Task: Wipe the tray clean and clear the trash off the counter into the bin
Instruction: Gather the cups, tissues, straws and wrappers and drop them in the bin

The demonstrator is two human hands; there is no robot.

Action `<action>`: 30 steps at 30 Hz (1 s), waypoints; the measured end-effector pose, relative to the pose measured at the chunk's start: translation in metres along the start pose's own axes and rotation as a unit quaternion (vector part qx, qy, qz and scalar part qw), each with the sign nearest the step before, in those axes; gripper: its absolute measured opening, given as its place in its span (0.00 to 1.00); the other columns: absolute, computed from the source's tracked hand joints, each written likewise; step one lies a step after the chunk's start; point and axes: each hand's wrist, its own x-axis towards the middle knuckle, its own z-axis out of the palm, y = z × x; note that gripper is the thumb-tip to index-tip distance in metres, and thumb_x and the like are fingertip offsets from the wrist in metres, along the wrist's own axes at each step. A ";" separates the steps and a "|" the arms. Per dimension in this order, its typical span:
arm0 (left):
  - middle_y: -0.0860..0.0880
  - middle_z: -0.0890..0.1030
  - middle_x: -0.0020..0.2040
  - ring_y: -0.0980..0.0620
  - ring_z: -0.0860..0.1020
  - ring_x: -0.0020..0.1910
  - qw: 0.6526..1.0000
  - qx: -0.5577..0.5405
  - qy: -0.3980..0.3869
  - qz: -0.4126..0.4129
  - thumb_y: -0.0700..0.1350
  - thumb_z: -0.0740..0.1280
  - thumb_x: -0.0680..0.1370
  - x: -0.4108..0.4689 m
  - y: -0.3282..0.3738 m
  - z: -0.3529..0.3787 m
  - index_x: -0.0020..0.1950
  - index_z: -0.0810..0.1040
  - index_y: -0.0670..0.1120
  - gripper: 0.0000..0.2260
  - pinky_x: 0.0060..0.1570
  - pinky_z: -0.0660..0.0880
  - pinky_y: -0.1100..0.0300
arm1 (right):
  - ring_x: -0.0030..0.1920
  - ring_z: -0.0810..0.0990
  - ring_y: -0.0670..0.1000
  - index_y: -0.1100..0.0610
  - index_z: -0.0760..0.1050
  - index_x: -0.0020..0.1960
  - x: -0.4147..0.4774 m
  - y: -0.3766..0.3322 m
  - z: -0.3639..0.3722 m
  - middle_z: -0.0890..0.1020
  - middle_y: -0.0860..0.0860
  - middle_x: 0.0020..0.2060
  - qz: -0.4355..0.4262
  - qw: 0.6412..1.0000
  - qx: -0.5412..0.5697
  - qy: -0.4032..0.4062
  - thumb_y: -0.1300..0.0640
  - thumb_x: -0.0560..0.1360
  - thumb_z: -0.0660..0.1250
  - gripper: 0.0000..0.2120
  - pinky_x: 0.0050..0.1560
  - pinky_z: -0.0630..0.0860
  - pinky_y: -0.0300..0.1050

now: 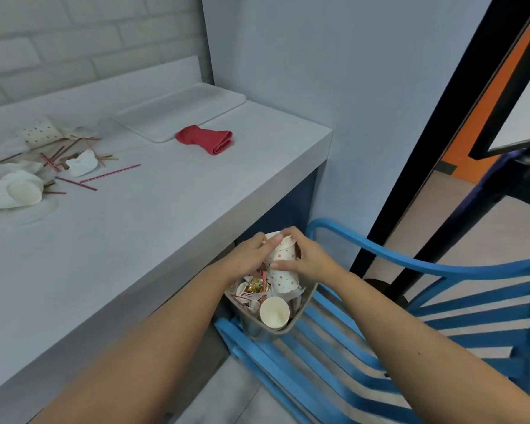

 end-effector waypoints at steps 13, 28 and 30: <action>0.49 0.72 0.64 0.51 0.71 0.62 0.995 0.078 0.067 0.007 0.57 0.50 0.81 -0.005 -0.024 0.009 0.68 0.65 0.47 0.20 0.57 0.66 0.60 | 0.62 0.69 0.56 0.61 0.71 0.61 -0.019 0.061 0.066 0.68 0.58 0.62 0.042 0.967 -0.232 -0.095 0.50 0.79 0.61 0.17 0.62 0.65 0.44; 0.46 0.76 0.59 0.48 0.77 0.56 0.994 0.089 0.063 -0.001 0.55 0.52 0.81 -0.016 -0.030 -0.001 0.67 0.65 0.46 0.18 0.54 0.72 0.58 | 0.71 0.61 0.58 0.52 0.61 0.74 0.005 0.039 0.075 0.62 0.53 0.72 0.081 0.884 -0.411 -0.209 0.49 0.80 0.57 0.24 0.69 0.63 0.58; 0.46 0.76 0.53 0.49 0.78 0.52 0.992 0.094 0.088 0.008 0.53 0.55 0.81 -0.015 -0.025 -0.006 0.66 0.67 0.46 0.17 0.50 0.70 0.60 | 0.64 0.70 0.57 0.54 0.69 0.68 0.019 0.022 0.066 0.72 0.55 0.65 0.072 0.904 -0.379 -0.183 0.53 0.79 0.59 0.19 0.64 0.70 0.55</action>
